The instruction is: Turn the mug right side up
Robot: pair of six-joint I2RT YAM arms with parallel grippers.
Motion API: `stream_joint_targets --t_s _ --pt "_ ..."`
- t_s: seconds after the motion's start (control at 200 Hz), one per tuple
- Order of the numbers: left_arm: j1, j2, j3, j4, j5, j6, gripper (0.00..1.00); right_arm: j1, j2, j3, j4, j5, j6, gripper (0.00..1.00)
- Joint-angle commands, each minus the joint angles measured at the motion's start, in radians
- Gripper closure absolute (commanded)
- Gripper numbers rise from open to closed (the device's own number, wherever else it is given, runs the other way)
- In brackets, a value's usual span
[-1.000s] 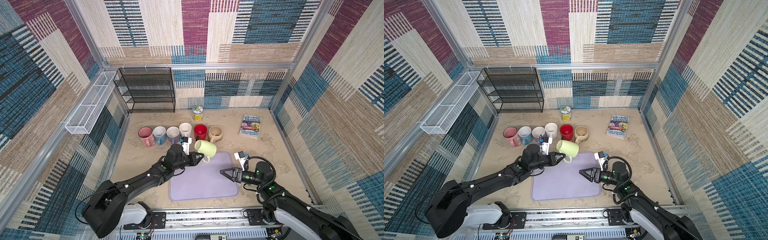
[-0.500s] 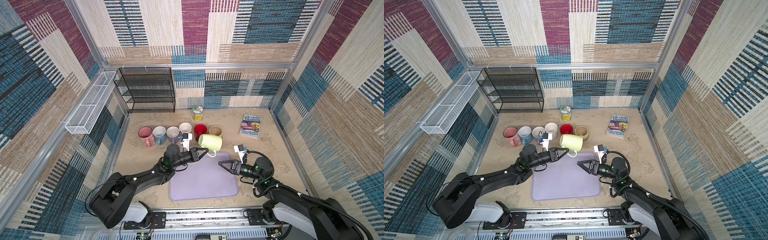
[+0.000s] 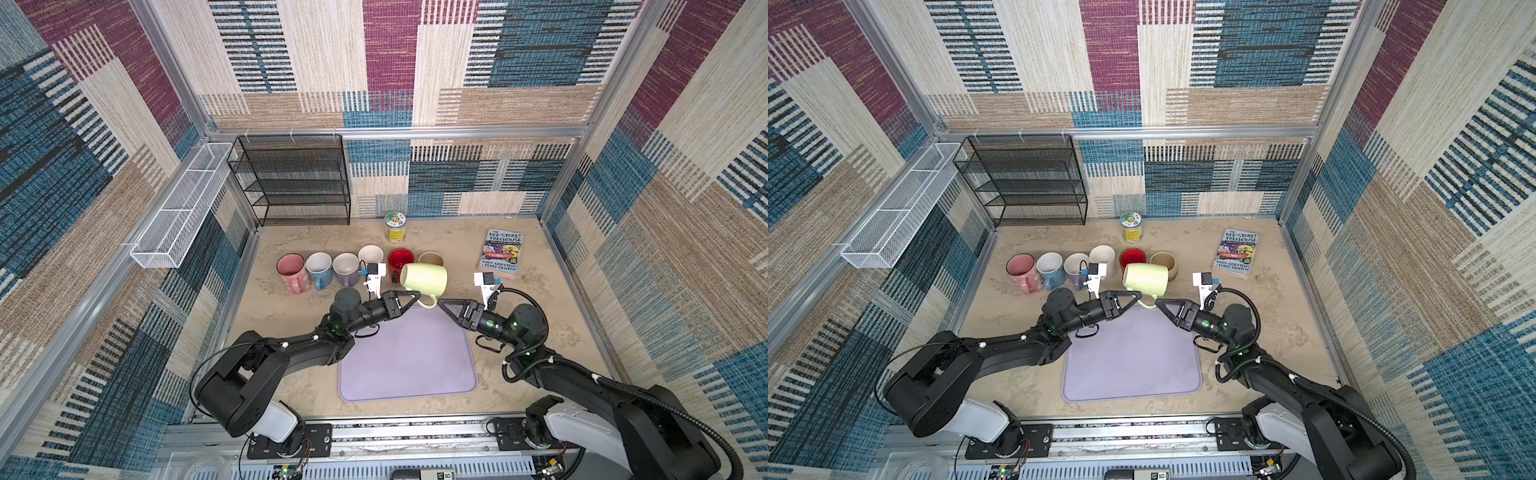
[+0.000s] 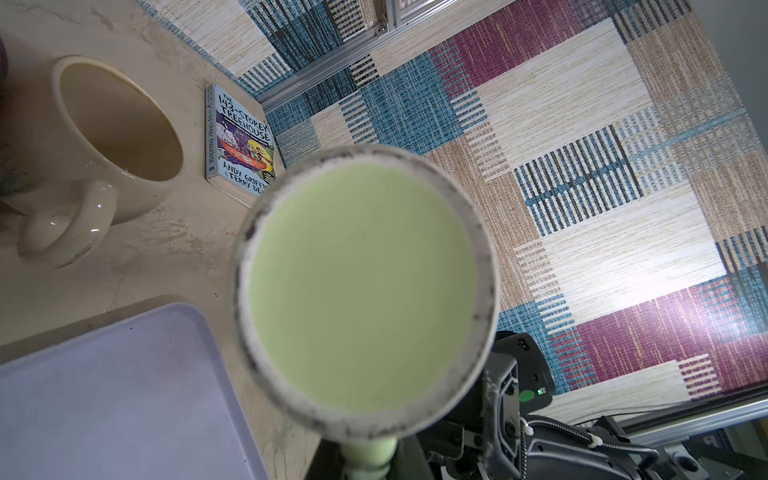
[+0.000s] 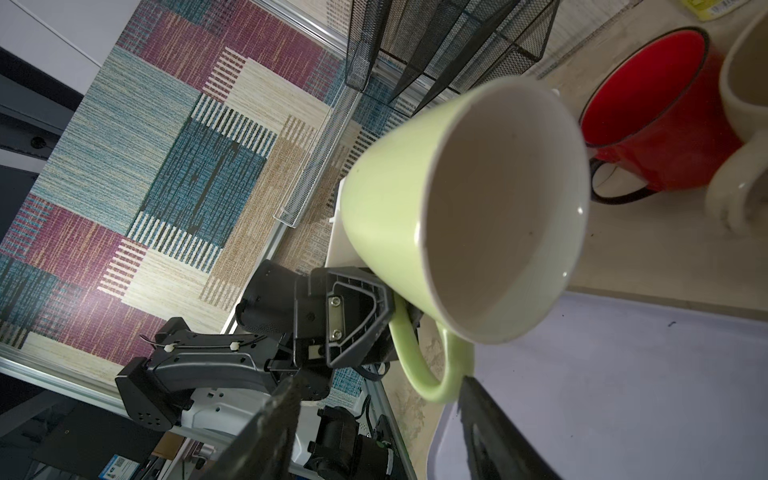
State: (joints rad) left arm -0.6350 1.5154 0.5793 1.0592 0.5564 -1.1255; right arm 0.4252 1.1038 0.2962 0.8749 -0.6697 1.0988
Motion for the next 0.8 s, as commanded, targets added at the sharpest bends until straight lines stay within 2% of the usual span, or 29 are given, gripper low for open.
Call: stream_joint_targets --t_s 0.0,0.105,0.195,0.591,0.796 --pt "0.002 0.005 0.020 0.159 0.014 -0.016 1.00 0.000 0.031 0.024 0.043 0.018 0.023 0.33" --pt "0.003 0.005 0.028 0.154 0.014 -0.012 1.00 0.000 0.055 0.039 0.045 0.019 0.025 0.25" --pt "0.003 0.013 0.034 0.158 0.051 -0.014 1.00 0.000 0.080 0.046 0.073 0.014 0.033 0.25" --pt "0.003 0.020 0.032 0.174 0.051 -0.010 1.00 0.000 0.222 0.089 0.260 -0.034 0.134 0.41" --pt "0.003 0.021 0.033 0.170 0.051 0.000 1.00 0.000 0.243 0.108 0.274 -0.047 0.145 0.48"
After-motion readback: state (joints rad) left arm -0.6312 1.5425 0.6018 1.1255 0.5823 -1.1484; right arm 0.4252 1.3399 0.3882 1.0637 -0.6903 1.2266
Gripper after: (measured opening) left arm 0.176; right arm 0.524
